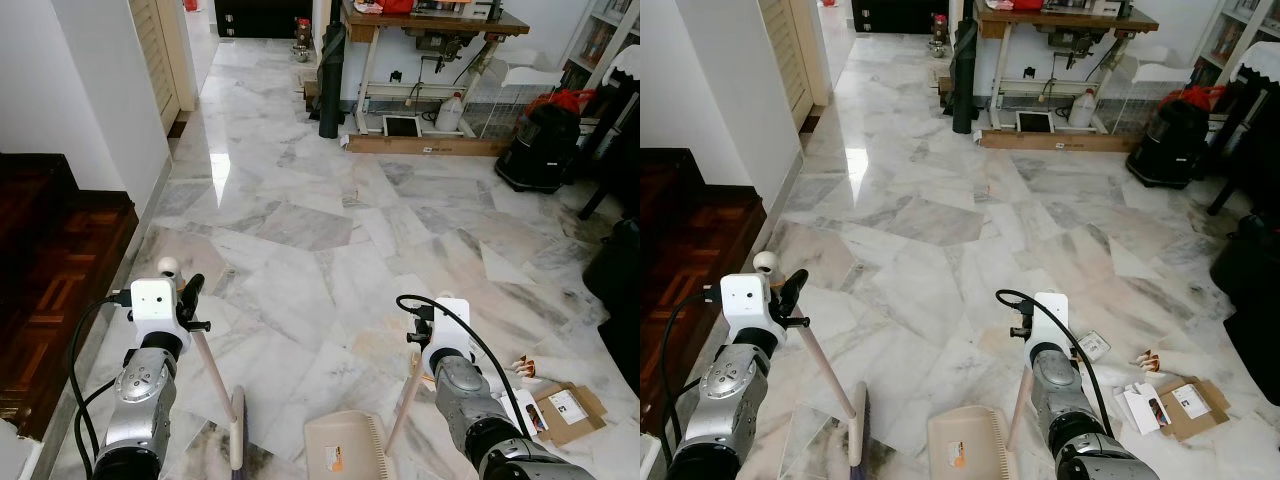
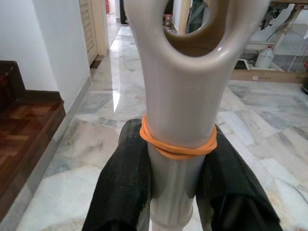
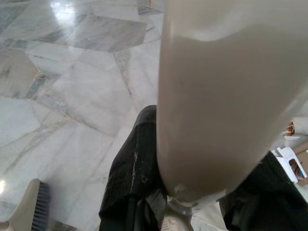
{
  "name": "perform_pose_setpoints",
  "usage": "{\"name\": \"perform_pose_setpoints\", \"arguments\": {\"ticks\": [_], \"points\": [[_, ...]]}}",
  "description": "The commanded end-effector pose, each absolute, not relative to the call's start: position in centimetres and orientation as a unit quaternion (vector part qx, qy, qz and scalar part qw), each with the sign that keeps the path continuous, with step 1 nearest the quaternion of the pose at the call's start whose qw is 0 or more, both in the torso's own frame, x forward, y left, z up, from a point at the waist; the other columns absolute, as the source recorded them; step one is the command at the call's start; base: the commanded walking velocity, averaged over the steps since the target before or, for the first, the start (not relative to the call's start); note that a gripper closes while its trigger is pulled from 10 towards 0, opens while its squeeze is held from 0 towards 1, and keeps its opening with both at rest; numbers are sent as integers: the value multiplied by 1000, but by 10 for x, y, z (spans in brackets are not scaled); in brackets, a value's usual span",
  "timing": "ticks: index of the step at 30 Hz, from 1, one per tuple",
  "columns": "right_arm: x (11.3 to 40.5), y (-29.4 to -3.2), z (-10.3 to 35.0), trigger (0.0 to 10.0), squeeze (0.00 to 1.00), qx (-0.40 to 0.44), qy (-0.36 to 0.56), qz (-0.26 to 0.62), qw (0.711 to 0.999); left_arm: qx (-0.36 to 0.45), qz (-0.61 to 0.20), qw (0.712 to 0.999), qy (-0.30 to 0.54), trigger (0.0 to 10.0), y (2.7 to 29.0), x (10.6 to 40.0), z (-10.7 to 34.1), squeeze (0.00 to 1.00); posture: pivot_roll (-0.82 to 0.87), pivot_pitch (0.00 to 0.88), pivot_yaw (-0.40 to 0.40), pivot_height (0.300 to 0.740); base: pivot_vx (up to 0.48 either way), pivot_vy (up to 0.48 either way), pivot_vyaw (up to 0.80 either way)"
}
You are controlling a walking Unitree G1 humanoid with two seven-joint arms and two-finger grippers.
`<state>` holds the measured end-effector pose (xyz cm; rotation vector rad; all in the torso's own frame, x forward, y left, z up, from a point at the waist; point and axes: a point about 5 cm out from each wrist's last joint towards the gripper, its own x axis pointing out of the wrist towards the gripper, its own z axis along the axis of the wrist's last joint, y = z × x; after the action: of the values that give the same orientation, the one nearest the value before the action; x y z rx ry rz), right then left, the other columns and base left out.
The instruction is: Sweep floor
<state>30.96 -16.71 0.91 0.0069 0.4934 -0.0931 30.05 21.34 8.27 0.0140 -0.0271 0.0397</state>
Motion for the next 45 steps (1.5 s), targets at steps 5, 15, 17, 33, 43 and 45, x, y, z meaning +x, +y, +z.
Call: {"name": "perform_pose_setpoints", "arguments": {"ticks": [5, 15, 17, 33, 43, 45], "points": [[311, -168, 18, 10000, 0, 10, 174, -72, 982, 16, 20, 999, -39, 10000, 209, 302, 91, 0, 38, 13, -60, 740, 0, 0, 0], [312, -172, 33, 10000, 0, 12, 90, -97, 991, 36, 33, 998, -50, 10000, 212, 303, 93, 0, 28, 14, -54, 740, 0, 0, 0], [311, -171, 31, 10000, 0, 12, 93, -97, 991, 37, 33, 998, -51, 10000, 211, 303, 93, 0, 28, 16, -54, 740, 0, 0, 0], [305, -161, 22, 10000, 0, 9, 113, -82, 990, 39, 39, 997, -57, 10000, 208, 306, 94, 0, 29, 20, -53, 740, 0, 0, 0], [306, -160, 23, 10000, 0, 13, 111, -80, 991, 44, 35, 997, -59, 10000, 207, 307, 96, 0, 34, 11, -53, 740, 0, 198, 0], [306, -160, 22, 10000, 0, 12, 115, -79, 990, 48, 33, 996, -60, 10000, 206, 307, 96, 0, 34, 11, -53, 740, 0, 0, 0]]}}
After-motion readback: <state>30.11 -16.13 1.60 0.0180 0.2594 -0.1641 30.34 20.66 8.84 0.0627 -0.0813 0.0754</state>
